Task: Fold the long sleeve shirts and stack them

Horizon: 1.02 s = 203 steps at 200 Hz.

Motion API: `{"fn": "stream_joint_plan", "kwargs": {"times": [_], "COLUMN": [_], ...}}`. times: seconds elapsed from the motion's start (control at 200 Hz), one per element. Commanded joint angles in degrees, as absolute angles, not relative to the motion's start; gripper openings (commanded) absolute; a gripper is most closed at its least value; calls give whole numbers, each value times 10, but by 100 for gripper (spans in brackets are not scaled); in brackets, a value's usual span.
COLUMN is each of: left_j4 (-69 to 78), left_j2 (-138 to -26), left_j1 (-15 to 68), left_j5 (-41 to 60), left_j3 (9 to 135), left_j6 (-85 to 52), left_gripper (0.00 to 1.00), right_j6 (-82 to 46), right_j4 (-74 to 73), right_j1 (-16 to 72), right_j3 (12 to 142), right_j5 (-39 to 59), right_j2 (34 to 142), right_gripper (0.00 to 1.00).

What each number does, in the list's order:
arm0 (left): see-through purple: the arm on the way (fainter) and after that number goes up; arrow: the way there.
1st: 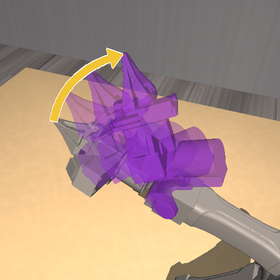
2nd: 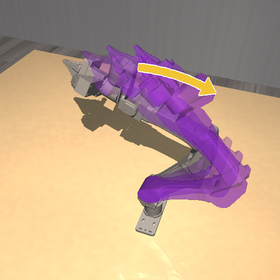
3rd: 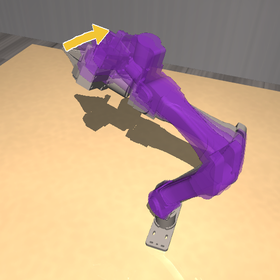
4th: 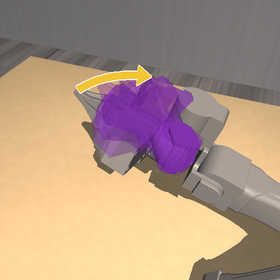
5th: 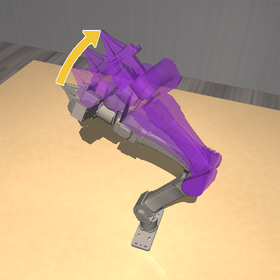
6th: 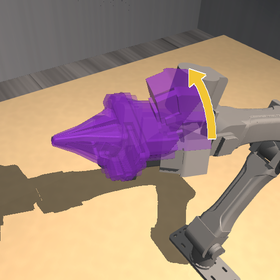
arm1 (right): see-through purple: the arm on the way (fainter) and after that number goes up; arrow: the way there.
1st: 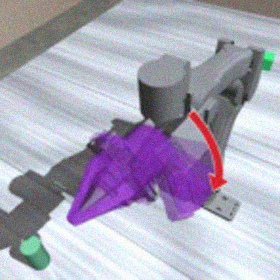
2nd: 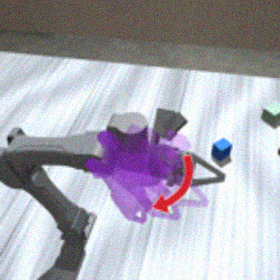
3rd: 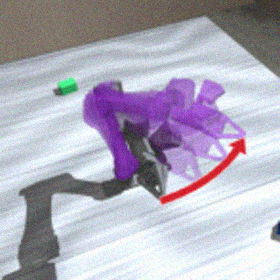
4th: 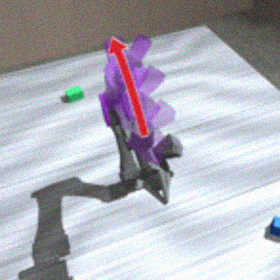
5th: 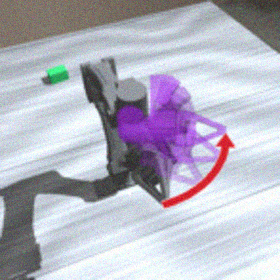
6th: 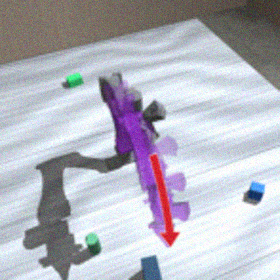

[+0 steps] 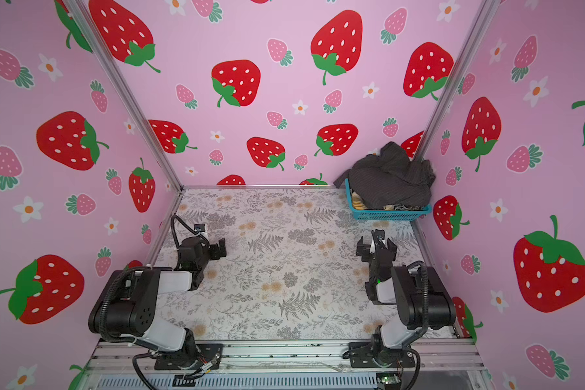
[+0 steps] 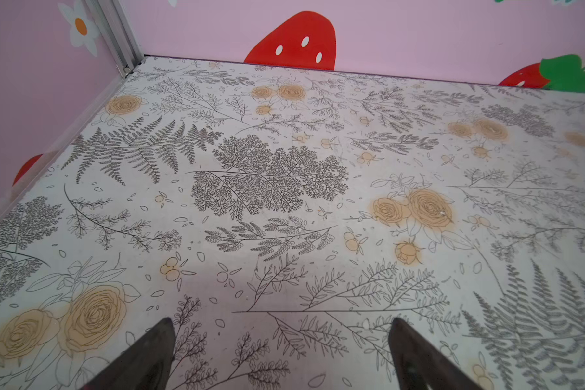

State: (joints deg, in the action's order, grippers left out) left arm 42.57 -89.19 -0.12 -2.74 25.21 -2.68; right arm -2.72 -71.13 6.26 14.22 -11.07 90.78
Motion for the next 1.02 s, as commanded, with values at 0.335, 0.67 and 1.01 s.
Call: {"fn": "stream_joint_plan", "kwargs": {"times": [0.335, 0.67, 1.01], "left_j4": [430, 432, 431], "left_j2": [-886, -887, -888], "left_j1": [-11, -8, -11], "left_j5": [4, 0, 4], "left_j3": [264, 265, 265], "left_j6": [-14, -13, -15], "left_gripper": [99, 99, 99], "right_j6": [-19, -20, -21], "right_j4": [-730, -730, -738], "right_j1": [65, 65, 65], "right_j3": [146, 147, 145], "right_j5": [-115, -115, -116], "right_j2": [900, 901, 899], "right_gripper": [100, 100, 100]}}
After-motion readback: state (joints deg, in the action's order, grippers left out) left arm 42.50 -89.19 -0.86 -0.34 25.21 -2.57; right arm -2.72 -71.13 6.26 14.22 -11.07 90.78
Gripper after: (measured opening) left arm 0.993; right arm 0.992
